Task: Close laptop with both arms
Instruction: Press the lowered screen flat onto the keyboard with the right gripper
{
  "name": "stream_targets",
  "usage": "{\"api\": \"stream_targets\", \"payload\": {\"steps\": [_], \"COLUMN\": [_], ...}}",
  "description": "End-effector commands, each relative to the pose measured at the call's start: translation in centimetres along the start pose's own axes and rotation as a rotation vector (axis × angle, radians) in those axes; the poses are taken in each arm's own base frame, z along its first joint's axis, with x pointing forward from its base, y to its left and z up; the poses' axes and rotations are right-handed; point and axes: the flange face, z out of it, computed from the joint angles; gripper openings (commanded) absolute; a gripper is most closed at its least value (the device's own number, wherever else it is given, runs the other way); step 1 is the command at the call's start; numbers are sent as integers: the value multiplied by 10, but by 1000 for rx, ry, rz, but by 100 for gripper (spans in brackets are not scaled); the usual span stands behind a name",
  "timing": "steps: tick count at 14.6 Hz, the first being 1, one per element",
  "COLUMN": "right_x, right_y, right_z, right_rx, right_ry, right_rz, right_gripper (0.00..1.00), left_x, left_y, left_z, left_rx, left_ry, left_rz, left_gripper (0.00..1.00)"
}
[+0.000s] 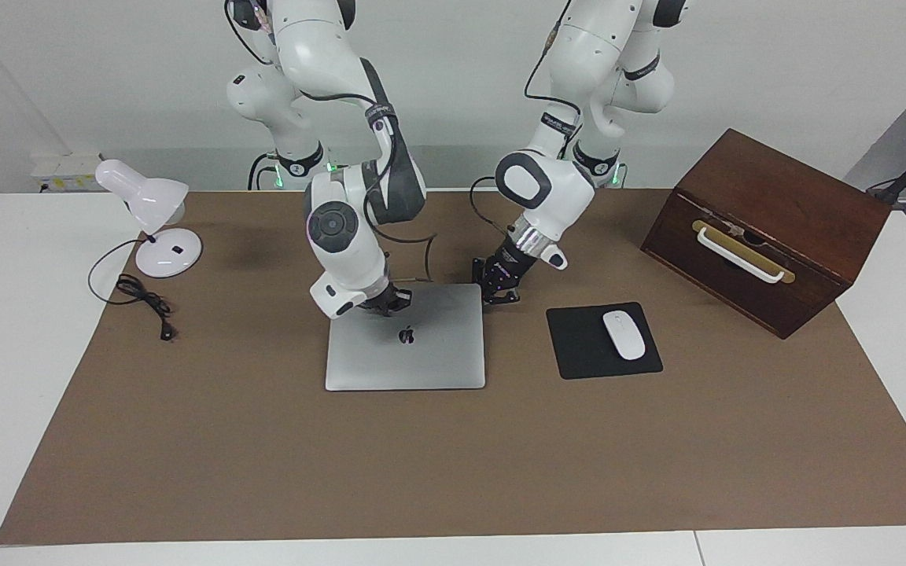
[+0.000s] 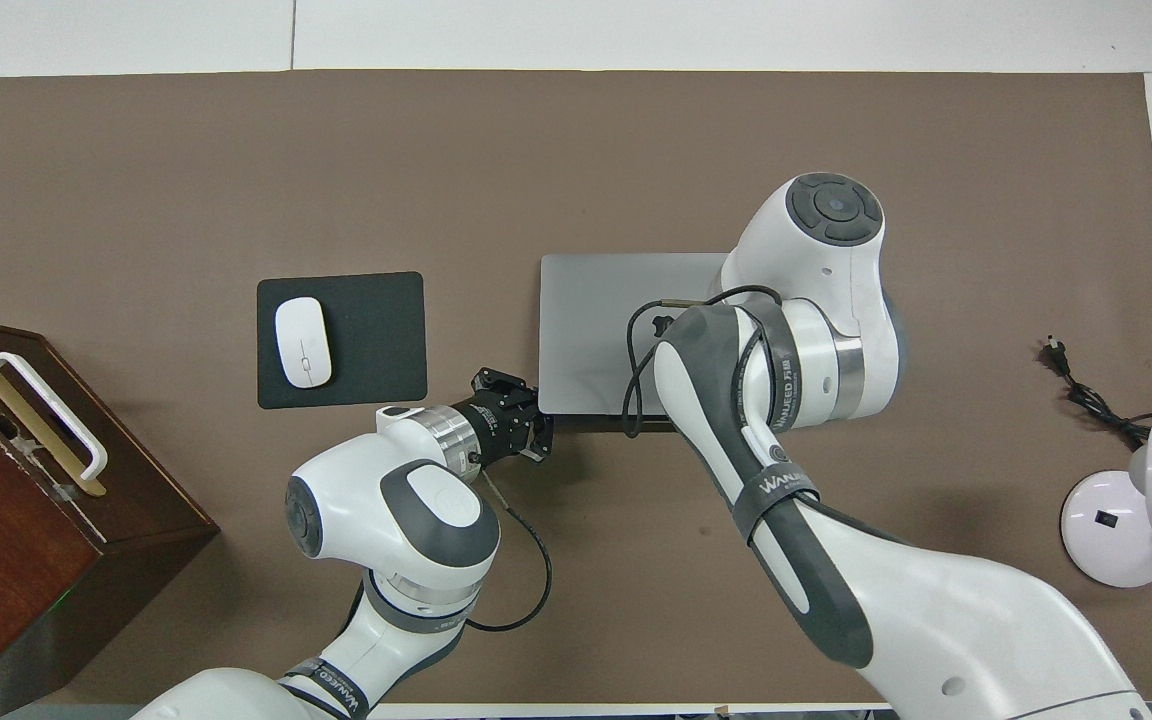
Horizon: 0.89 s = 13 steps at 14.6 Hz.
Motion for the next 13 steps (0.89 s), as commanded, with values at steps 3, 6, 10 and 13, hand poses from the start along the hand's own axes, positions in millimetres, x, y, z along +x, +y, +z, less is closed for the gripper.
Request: {"api": "stream_targets", "payload": {"steps": [3, 6, 10, 13], "right_x": [-7, -9, -7, -6], "right_y": [-1, -6, -3, 2], "right_z": [-1, -13, -35, -44], "right_rx": [31, 31, 32, 34], "right_ry": [-7, -28, -46, -49], "right_rz": [12, 0, 0, 5], "right_gripper": [0, 0, 0, 0], "left_x": [33, 33, 33, 30], "left_y": [9, 9, 10, 10], "left_z": [3, 3, 3, 3], "left_rx": [-7, -7, -9, -10], "left_ry": [52, 52, 49, 44], "left_rz": [-8, -8, -17, -17], "left_gripper": [0, 0, 0, 0]}}
